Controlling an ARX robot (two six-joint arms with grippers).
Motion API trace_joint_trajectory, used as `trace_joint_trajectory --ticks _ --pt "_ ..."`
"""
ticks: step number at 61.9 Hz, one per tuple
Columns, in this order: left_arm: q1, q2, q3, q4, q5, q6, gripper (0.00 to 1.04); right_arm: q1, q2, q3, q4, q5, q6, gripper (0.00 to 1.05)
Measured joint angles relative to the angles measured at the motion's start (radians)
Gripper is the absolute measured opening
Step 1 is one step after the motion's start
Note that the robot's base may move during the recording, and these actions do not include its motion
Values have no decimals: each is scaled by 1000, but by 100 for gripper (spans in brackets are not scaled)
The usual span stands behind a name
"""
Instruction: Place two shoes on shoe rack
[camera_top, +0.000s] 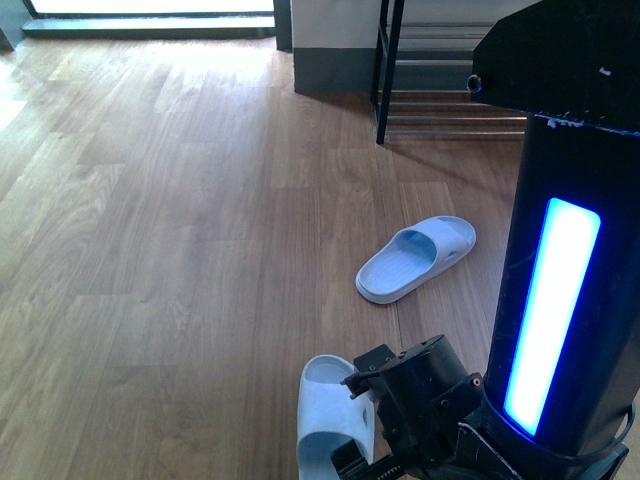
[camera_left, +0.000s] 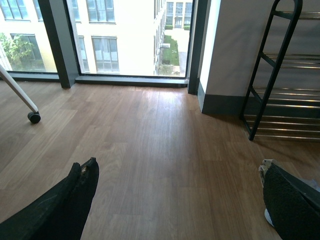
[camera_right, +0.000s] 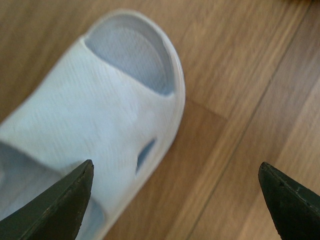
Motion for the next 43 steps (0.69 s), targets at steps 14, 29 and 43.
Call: trace_joint_trajectory --ticks 14,29,43 --pt "0 0 0 0 0 0 95 11 16 79 -92 -36 0 96" --pt "0 0 0 0 0 0 95 13 -20 37 -222 -192 37 96" --pt "0 0 0 0 0 0 95 -8 -53 -14 -186 -263 90 96"
